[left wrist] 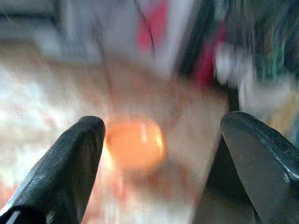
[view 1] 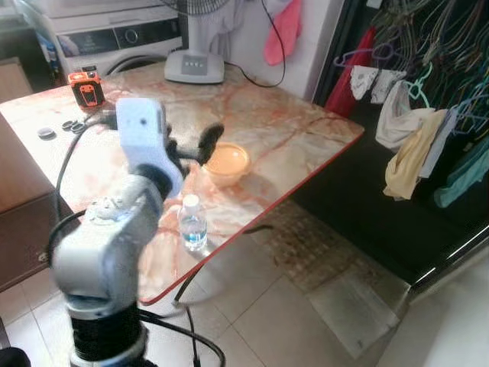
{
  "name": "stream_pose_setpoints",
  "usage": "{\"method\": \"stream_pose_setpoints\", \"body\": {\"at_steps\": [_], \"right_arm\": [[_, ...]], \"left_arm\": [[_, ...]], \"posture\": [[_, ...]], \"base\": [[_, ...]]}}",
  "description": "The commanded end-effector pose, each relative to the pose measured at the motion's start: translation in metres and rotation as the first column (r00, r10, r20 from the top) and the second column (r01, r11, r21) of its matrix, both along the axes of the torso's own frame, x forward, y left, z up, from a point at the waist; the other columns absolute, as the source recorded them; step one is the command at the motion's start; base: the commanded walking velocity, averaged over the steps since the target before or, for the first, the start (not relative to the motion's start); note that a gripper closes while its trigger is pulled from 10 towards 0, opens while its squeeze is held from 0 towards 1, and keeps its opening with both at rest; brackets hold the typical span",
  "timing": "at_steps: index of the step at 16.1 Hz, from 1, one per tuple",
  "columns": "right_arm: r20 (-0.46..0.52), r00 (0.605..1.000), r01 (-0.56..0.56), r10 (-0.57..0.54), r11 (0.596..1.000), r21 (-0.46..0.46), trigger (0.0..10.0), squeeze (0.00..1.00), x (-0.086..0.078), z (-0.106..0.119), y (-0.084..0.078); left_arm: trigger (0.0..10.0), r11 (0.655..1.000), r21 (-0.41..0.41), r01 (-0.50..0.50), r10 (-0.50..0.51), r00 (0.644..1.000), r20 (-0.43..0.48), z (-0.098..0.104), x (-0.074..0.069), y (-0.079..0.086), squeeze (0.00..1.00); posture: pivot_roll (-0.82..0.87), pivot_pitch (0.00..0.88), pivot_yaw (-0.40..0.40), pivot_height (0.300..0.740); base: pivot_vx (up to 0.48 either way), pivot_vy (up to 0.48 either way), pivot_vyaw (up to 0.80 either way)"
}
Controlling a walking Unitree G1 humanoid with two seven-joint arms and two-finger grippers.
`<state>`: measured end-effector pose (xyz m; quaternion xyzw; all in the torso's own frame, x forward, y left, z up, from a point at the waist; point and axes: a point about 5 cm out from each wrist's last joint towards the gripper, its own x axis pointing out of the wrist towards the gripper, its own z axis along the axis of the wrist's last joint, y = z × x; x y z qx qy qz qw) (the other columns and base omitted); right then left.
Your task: Restocking fridge
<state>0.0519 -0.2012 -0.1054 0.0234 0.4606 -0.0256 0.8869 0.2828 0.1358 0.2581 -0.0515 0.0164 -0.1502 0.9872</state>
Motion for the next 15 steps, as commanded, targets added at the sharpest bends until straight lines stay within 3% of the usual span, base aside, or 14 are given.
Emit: {"method": "stream_pose_setpoints", "body": {"at_steps": [1, 2, 3, 7, 9, 11, 13, 15], "right_arm": [[-0.012, 1.0, -0.017, 0.018, 1.0, 0.017, 10.0, 0.0, 0.0, -0.002, 0.007], [-0.014, 1.0, -0.018, 0.018, 1.0, 0.016, 10.0, 0.0, 0.0, -0.002, 0.008], [-0.017, 1.0, -0.014, 0.014, 1.0, 0.016, 10.0, 0.0, 0.001, -0.002, 0.008], [-0.024, 1.0, -0.019, 0.019, 1.0, 0.018, 10.0, 0.0, 0.003, -0.003, 0.009], [-0.025, 0.999, -0.02, 0.02, 1.0, 0.021, 10.0, 0.0, 0.005, -0.003, 0.009], [-0.026, 0.999, -0.019, 0.019, 1.0, 0.021, 10.0, 0.0, 0.005, -0.003, 0.01], [-0.027, 1.0, -0.013, 0.014, 1.0, 0.021, 10.0, 0.0, 0.006, -0.003, 0.011], [-0.025, 1.0, -0.005, 0.006, 1.0, 0.023, 10.0, 0.0, 0.007, -0.003, 0.011]], "left_arm": [[10.0, 0.998, 0.029, 0.064, -0.06, 0.991, -0.116, -0.005, 0.0, 0.001, 0.0], [10.0, 0.995, 0.068, 0.071, -0.056, 0.977, -0.204, -0.007, 0.0, 0.009, 0.0], [10.0, 0.982, 0.124, 0.139, -0.103, 0.96, -0.261, -0.005, -0.002, 0.011, 0.0], [10.0, 0.936, 0.295, 0.194, -0.094, 0.943, -0.319, 0.013, -0.003, 0.024, 0.0], [10.0, 0.879, 0.349, 0.326, -0.187, 0.907, -0.376, 0.009, -0.009, 0.021, 0.0], [10.0, 0.851, 0.335, 0.405, -0.244, 0.87, -0.429, 0.005, -0.012, 0.017, 0.0], [10.0, 0.831, 0.307, 0.465, -0.311, 0.844, -0.437, 0.003, -0.006, 0.01, 0.0], [10.0, 0.813, 0.349, 0.466, -0.288, 0.843, -0.455, 0.002, 0.002, 0.016, 0.0]], "posture": [[0.09, 0.04, -0.098, 0.74], [0.09, 0.04, -0.098, 0.74], [0.1, 0.038, -0.097, 0.74], [0.13, 0.039, -0.092, 0.74], [0.13, 0.036, -0.09, 0.74], [0.12, 0.032, -0.089, 0.74], [0.12, 0.029, -0.087, 0.74], [0.11, 0.027, -0.085, 0.74]], "base": [[0.0, 0.0, 0.0], [0.0, 0.0, 0.0], [0.0, 0.0, 0.0], [0.0, 0.0, 0.0], [0.0, 0.0, 0.0], [0.0, 0.0, 0.0], [0.0, 0.0, 0.0], [0.0, 0.0, 0.0]]}}
